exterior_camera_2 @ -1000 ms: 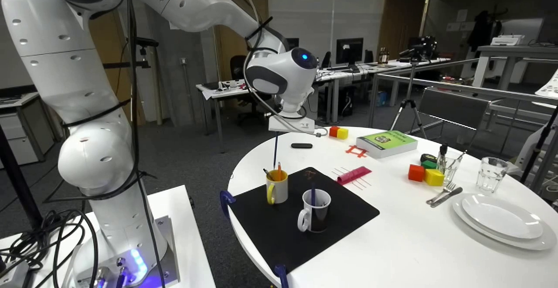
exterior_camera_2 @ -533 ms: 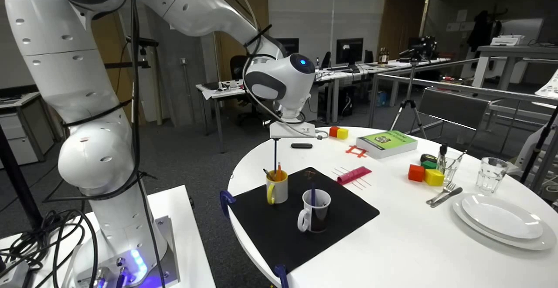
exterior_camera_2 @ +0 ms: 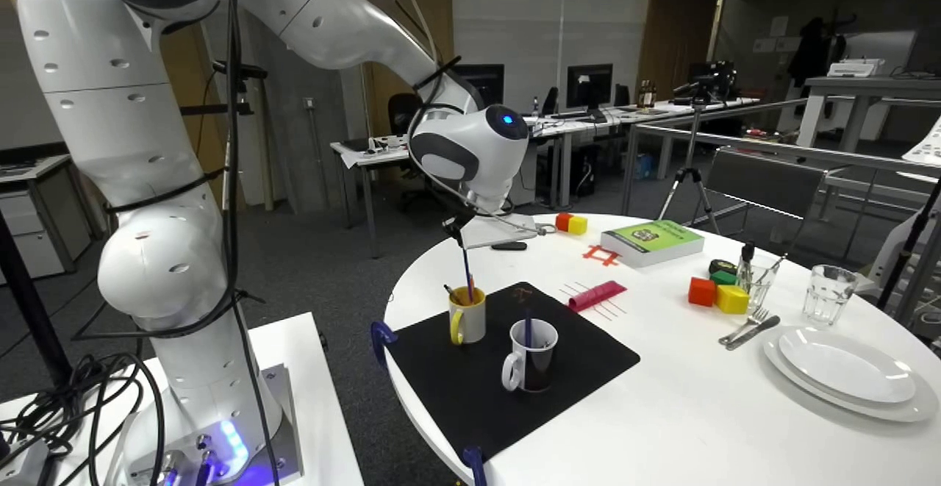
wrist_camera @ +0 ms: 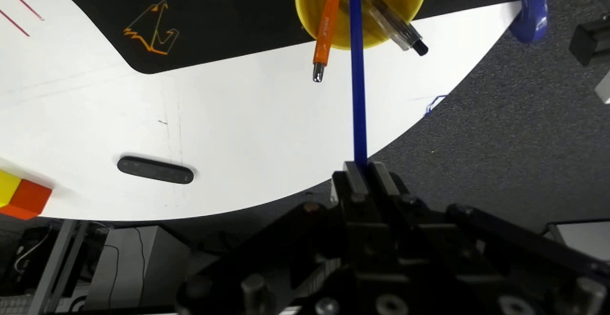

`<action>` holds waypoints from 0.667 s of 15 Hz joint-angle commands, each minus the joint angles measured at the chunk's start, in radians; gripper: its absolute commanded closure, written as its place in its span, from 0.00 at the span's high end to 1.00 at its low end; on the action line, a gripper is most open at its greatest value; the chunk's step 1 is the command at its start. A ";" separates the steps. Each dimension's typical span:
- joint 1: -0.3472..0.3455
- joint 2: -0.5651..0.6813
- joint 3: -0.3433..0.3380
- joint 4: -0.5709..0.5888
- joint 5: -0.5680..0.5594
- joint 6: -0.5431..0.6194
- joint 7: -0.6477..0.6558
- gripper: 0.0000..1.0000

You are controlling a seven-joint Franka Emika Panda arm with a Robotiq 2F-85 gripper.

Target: Remove the blue pencil from the black mug and put it in the yellow mug

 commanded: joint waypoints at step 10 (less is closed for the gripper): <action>-0.020 0.070 -0.002 0.003 0.092 -0.045 -0.319 0.02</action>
